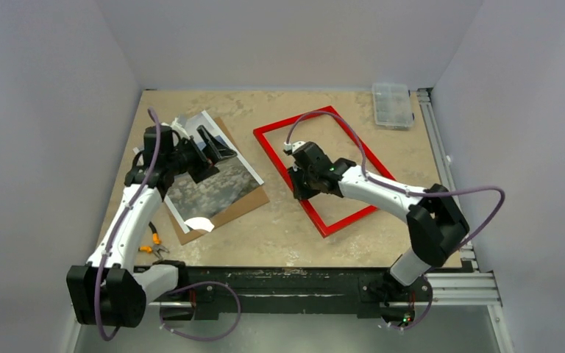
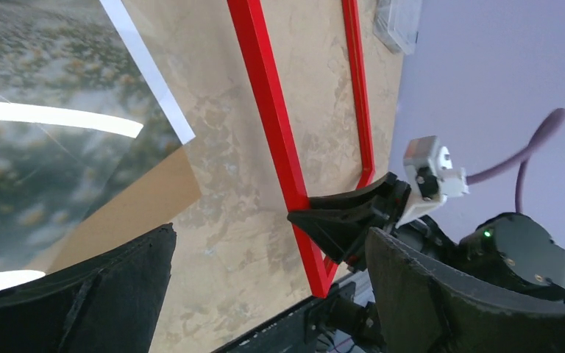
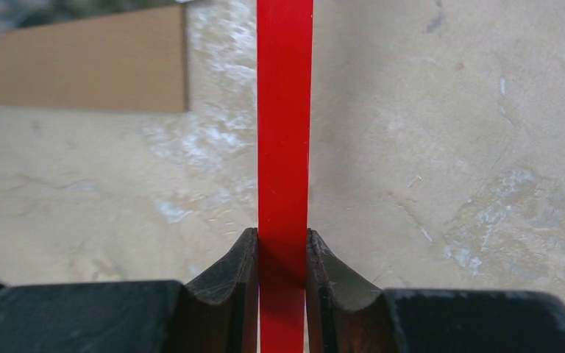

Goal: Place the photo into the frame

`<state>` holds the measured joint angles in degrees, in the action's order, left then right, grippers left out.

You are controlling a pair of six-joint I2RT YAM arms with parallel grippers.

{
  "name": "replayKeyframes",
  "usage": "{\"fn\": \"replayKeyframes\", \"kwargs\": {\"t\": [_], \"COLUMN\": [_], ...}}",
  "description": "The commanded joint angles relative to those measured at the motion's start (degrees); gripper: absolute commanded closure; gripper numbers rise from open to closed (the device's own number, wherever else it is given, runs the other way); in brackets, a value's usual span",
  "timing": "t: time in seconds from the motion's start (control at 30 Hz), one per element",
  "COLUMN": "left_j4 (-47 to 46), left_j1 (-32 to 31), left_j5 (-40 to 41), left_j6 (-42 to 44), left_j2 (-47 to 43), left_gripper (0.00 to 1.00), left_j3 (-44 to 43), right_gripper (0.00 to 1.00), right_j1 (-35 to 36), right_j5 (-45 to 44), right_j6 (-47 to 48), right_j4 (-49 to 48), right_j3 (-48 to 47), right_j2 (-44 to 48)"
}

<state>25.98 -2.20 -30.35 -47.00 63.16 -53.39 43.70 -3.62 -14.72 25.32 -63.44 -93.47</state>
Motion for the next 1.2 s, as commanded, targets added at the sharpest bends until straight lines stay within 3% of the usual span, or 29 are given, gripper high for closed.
{"fn": "replayKeyframes", "kwargs": {"t": [0.0, 0.23, 0.53, 0.7, 0.83, 0.97, 1.07, 1.17], "left_j4": [-10.8, -21.1, -30.6, -39.1, -45.1, -44.2, -42.1, -40.1], "left_j1": [-3.6, -9.1, -10.3, -10.3, -10.3, -10.3, -10.4, -10.6], "left_j5": [-2.8, -2.1, -0.8, -2.3, -3.3, -2.4, -1.0, 0.4], "left_j6": [-7.0, -12.5, -15.3, -18.1, -20.8, -20.3, -19.9, -19.9], "left_j2": [2.4, 10.3, 16.6, 19.9, 21.2, 20.3, 18.7, 17.0], "left_gripper": [0.04, 0.06, 0.14, 0.34, 0.62, 0.83, 0.99, 1.0], "left_j3": [2.0, 3.0, 4.8, 6.7, 8.5, 8.7, 9.0, 9.1], "right_gripper": [1.0, 1.0, 1.0, 1.0, 1.0, 1.0, 0.92, 0.68], "right_j1": [0.2, 0.3, 0.3, 0.3, 0.3, 0.3, 0.3, 0.3], "right_j5": [6.4, 12.9, 17.2, 17.7, 16.7, 15.8, 15.1, 14.7], "right_j6": [1.5, 0.9, 0.5, 0.5, 0.6, 0.5, 0.3, 0.4], "right_j4": [0.3, 1.6, 3.1, 3.7, 4.2, 4.0, 3.9, 4.1], "right_j3": [-3.7, -2.4, -0.1, 1.3, 2.2, 2.3, 1.4, 0.0], "right_j2": [6.8, 14.7, 20.6, 22.5, 23.3, 23.2, 22.6, 21.9]}}
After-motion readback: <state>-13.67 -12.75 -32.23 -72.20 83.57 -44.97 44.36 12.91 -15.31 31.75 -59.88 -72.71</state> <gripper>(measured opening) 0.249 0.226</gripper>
